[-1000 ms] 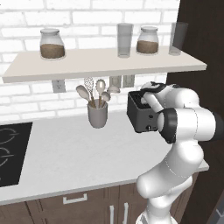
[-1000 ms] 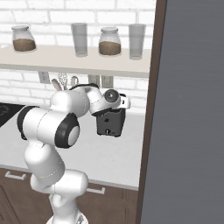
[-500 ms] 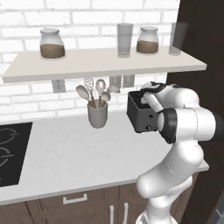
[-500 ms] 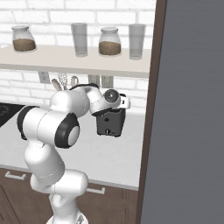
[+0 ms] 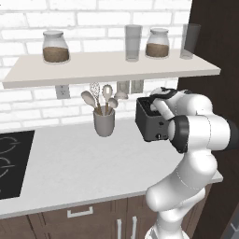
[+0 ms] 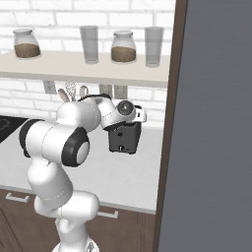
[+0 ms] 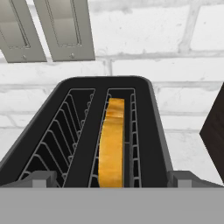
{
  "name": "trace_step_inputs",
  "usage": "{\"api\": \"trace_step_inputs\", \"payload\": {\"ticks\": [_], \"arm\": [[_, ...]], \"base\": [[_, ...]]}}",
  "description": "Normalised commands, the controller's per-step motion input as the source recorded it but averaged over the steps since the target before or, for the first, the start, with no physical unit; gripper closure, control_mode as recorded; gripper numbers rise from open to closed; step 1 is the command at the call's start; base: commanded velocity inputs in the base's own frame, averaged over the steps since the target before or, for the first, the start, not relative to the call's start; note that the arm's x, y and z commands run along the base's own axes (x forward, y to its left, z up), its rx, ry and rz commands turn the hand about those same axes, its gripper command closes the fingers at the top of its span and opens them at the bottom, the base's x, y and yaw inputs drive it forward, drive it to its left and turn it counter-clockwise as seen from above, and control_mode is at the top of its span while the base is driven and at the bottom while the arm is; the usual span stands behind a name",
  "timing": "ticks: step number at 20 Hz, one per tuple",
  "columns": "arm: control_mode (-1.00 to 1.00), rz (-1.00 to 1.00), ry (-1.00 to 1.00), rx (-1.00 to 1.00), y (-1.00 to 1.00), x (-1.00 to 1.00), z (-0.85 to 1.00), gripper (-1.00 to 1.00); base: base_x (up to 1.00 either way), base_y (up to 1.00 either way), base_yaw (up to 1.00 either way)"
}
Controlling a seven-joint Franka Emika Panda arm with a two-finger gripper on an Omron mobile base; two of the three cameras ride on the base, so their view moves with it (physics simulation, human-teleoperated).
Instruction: Start the toaster. Once the lever pops up, take the bread to the plate on the dining counter.
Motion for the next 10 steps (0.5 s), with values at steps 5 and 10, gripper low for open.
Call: {"api": "trace_step_inputs", "payload": {"ticks": [5,10], "arm": [[-1.0,0.0,0.0,0.0,0.0,0.0,0.0,-1.0],[-1.0,0.0,0.0,0.0,0.0,0.0,0.0,-1.0]], "base": [[0.0,0.0,0.0],[0.0,0.0,0.0]]}}
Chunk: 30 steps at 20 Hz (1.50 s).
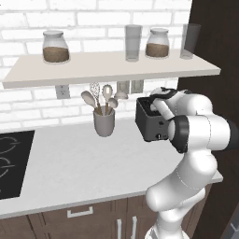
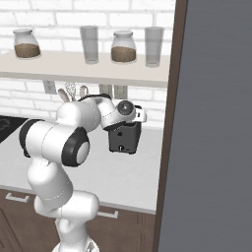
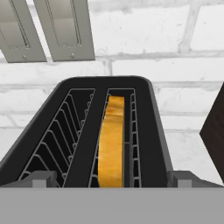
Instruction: Start the toaster. Once the lever pops up, take the bread to the plate on the dining counter.
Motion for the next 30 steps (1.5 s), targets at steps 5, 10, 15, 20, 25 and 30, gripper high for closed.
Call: {"api": "trace_step_inputs", "payload": {"ticks": [5,10,15,20,25,30], "arm": [[-1.0,0.0,0.0,0.0,0.0,0.0,0.0,-1.0],[-1.0,0.0,0.0,0.0,0.0,0.0,0.0,-1.0],[-1.0,0.0,0.0,0.0,0.0,0.0,0.0,-1.0],[-1.0,0.0,0.0,0.0,0.0,0.0,0.0,-1.0],[-1.0,0.0,0.0,0.0,0.0,0.0,0.0,-1.0],[-1.0,0.0,0.0,0.0,0.0,0.0,0.0,-1.0]], "base": [[0.0,0.0,0.0],[0.0,0.0,0.0],[0.0,0.0,0.0],[0.0,0.0,0.0],[0.0,0.0,0.0],[0.0,0.0,0.0]]}}
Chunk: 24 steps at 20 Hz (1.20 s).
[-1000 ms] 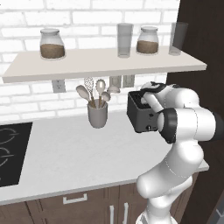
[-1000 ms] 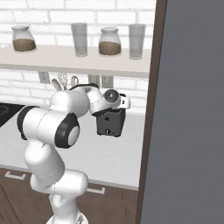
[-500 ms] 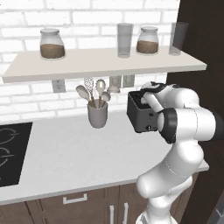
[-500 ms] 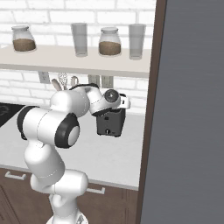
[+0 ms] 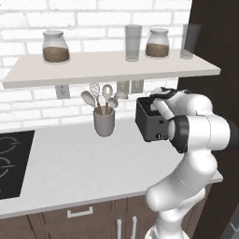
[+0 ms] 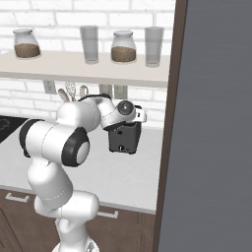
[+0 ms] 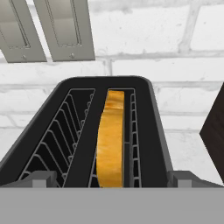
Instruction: Start the toaster. Once the lever pops up, take the bread to the plate on the dining counter.
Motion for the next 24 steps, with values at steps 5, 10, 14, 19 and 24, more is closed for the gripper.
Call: {"api": "trace_step_inputs", "payload": {"ticks": [5,10,14,19,24], "arm": [[-1.0,0.0,0.0,0.0,0.0,0.0,0.0,-1.0],[-1.0,0.0,0.0,0.0,0.0,0.0,0.0,-1.0],[-1.0,0.0,0.0,0.0,0.0,0.0,0.0,-1.0],[-1.0,0.0,0.0,0.0,0.0,0.0,0.0,-1.0],[-1.0,0.0,0.0,0.0,0.0,0.0,0.0,-1.0]], "base": [[0.0,0.0,0.0],[0.0,0.0,0.0],[0.0,0.0,0.0],[0.0,0.0,0.0],[0.0,0.0,0.0]]}}
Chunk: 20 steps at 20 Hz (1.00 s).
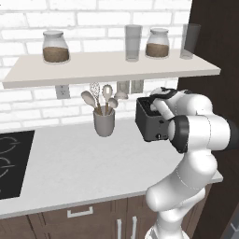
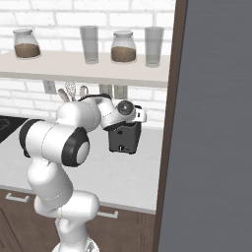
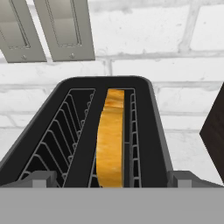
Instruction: Start the toaster. Once the lever pops up, take the bread to the plate on the dining counter.
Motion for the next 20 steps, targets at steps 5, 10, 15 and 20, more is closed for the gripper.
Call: {"api": "trace_step_inputs", "payload": {"ticks": [5,10,15,20], "arm": [[-1.0,0.0,0.0,0.0,0.0,0.0,0.0,-1.0],[-1.0,0.0,0.0,0.0,0.0,0.0,0.0,-1.0],[-1.0,0.0,0.0,0.0,0.0,0.0,0.0,-1.0],[-1.0,0.0,0.0,0.0,0.0,0.0,0.0,-1.0]], "base": [[0.0,0.0,0.0],[0.0,0.0,0.0],[0.0,0.0,0.0],[0.0,0.0,0.0]]}}
